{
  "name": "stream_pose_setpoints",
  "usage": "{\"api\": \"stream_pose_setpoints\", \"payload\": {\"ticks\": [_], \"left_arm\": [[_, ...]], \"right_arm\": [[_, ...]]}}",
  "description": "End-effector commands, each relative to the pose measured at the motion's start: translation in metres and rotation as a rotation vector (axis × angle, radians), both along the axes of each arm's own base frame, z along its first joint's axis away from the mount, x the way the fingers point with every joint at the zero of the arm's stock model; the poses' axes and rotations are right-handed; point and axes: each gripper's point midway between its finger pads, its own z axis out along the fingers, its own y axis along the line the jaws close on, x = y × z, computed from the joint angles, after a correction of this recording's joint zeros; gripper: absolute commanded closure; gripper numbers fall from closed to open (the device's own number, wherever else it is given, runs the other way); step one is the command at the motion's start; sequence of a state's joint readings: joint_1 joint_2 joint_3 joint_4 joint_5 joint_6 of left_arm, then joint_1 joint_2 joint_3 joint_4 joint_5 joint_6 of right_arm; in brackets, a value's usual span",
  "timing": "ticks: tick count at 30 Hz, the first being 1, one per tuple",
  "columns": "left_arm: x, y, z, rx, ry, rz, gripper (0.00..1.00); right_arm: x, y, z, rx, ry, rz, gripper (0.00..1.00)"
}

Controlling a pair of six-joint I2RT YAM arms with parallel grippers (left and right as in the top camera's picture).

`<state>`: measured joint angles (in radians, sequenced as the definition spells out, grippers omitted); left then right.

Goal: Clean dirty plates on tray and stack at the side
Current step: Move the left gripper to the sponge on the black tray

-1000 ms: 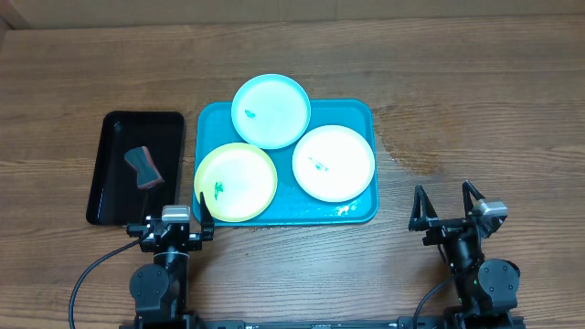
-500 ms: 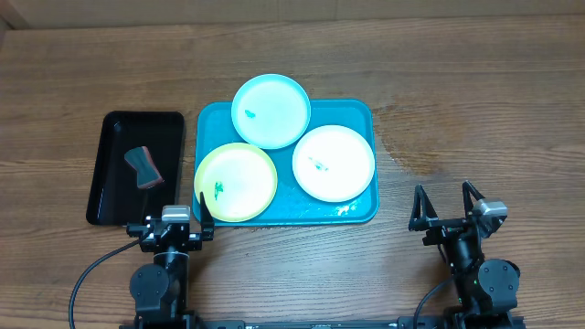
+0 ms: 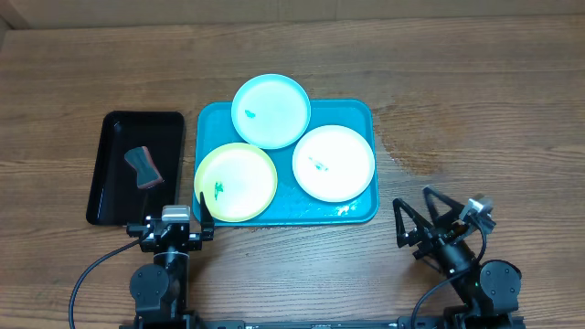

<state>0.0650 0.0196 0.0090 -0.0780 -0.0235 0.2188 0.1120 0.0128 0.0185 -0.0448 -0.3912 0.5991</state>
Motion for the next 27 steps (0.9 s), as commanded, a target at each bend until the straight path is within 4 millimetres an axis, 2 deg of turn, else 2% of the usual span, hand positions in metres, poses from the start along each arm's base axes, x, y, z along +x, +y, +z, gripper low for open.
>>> {"api": "stream_pose_setpoints", "payload": {"ticks": [1,3,6,10,16,19,22,24,27], "left_arm": [[0.000,0.000,-0.002,0.025,0.005,0.000,0.00],[0.000,0.000,-0.002,0.025,0.005,0.000,0.00],[0.000,0.000,-0.002,0.025,0.005,0.001,0.00],[0.000,0.000,-0.002,0.025,0.005,0.000,0.00],[0.001,0.000,0.003,0.027,-0.012,0.001,0.00],[0.002,-0.022,0.013,-0.028,-0.059,-0.123,0.00],[0.001,-0.033,0.037,-0.016,-0.155,-0.188,0.00],[-0.004,-0.042,0.068,-0.035,-0.279,-0.242,0.00],[-0.024,-0.059,0.119,-0.131,-0.472,-0.367,0.00]], "right_arm": [[-0.009,0.015,0.002,0.135,0.067,0.105,0.00],[-0.013,0.018,0.018,0.136,-0.006,0.135,0.00],[-0.022,0.019,0.055,0.126,-0.182,0.158,0.00],[-0.031,0.011,0.100,0.038,-0.364,0.097,0.00],[-0.030,-0.001,0.136,-0.139,-0.302,-0.007,0.00],[-0.028,-0.001,0.155,-0.195,-0.245,-0.004,0.00],[-0.022,0.000,0.168,-0.203,-0.171,0.008,0.00],[-0.018,0.001,0.174,-0.221,-0.130,0.017,0.00],[-0.015,0.006,0.185,-0.292,-0.135,0.050,0.00]]}}
